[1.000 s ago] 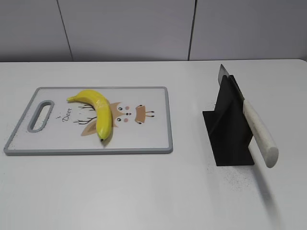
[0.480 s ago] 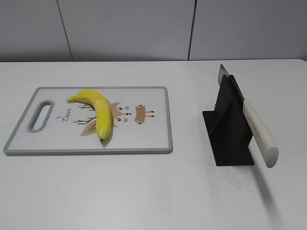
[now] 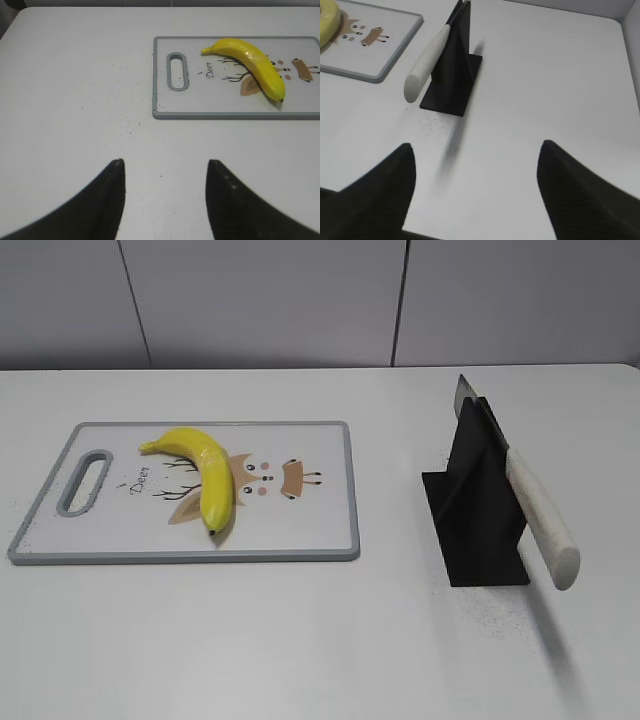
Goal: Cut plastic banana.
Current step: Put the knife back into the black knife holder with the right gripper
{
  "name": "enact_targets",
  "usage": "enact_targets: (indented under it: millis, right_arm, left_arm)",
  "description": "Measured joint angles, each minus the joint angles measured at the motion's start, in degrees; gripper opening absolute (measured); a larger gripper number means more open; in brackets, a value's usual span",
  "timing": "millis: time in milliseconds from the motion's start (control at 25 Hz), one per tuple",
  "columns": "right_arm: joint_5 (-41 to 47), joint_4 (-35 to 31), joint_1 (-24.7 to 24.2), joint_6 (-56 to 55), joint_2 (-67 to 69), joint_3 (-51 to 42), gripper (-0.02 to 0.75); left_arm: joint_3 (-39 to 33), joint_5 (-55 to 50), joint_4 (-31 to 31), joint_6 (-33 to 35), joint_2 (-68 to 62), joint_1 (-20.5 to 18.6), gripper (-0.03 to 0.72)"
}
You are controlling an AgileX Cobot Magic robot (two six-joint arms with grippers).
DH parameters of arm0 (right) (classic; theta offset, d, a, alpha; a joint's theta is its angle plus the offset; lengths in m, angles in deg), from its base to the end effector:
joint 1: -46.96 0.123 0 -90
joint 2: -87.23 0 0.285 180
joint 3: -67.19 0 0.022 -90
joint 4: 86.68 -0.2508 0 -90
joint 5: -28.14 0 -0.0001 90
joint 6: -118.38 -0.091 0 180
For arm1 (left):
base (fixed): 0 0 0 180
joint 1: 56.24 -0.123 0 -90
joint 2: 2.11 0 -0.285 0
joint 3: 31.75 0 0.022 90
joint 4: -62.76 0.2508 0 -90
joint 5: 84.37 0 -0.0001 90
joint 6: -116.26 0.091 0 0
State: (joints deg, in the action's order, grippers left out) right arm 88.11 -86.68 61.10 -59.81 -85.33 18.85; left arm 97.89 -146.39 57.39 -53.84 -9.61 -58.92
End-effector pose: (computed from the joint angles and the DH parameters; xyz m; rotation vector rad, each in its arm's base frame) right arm -0.0055 -0.0014 0.2795 -0.2807 2.0033 0.1364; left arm -0.0029 -0.0077 0.2671 0.1356 2.0842 0.0200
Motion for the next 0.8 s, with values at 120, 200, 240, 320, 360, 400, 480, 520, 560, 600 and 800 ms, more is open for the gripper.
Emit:
enact_targets:
  millis: [120, 200, 240, 320, 360, 400, 480, 520, 560, 600, 800]
  right_arm:
    - [0.0, 0.0, -4.3, 0.0, 0.0, 0.0, 0.573]
    - [0.0, 0.0, -7.3, 0.0, 0.0, 0.0, 0.573]
    - [0.0, 0.0, -8.8, 0.0, 0.0, 0.0, 0.573]
    - [0.0, 0.0, -11.3, 0.0, 0.0, 0.0, 0.573]
    - [0.0, 0.0, -12.3, 0.0, 0.0, 0.0, 0.573]
    - [0.0, 0.0, -13.1, 0.0, 0.0, 0.0, 0.573]
    - [0.0, 0.0, -13.6, 0.0, 0.0, 0.0, 0.573]
    - [0.0, 0.0, -13.6, 0.0, 0.0, 0.0, 0.573]
    - [0.0, 0.0, -13.6, 0.0, 0.0, 0.0, 0.573]
    - [0.0, 0.0, -13.6, 0.0, 0.0, 0.0, 0.573]
    - [0.0, 0.0, -13.6, 0.0, 0.0, 0.0, 0.573]
  left_arm:
    - [0.0, 0.0, 0.0, 0.0, 0.0, 0.0, 0.510]
    - [0.0, 0.0, 0.0, 0.0, 0.0, 0.0, 0.512]
    - [0.0, 0.0, 0.0, 0.0, 0.0, 0.0, 0.512]
    - [0.0, 0.0, 0.0, 0.0, 0.0, 0.0, 0.512]
    - [0.0, 0.0, 0.0, 0.0, 0.0, 0.0, 0.512]
    - [0.0, 0.0, 0.0, 0.0, 0.0, 0.0, 0.512]
    - [0.0, 0.0, 0.0, 0.0, 0.0, 0.0, 0.512]
    - [0.0, 0.0, 0.0, 0.0, 0.0, 0.0, 0.512]
    - [0.0, 0.0, 0.0, 0.0, 0.0, 0.0, 0.512]
    - [0.0, 0.0, 0.0, 0.0, 0.0, 0.0, 0.512]
    - [0.0, 0.0, 0.0, 0.0, 0.0, 0.0, 0.512]
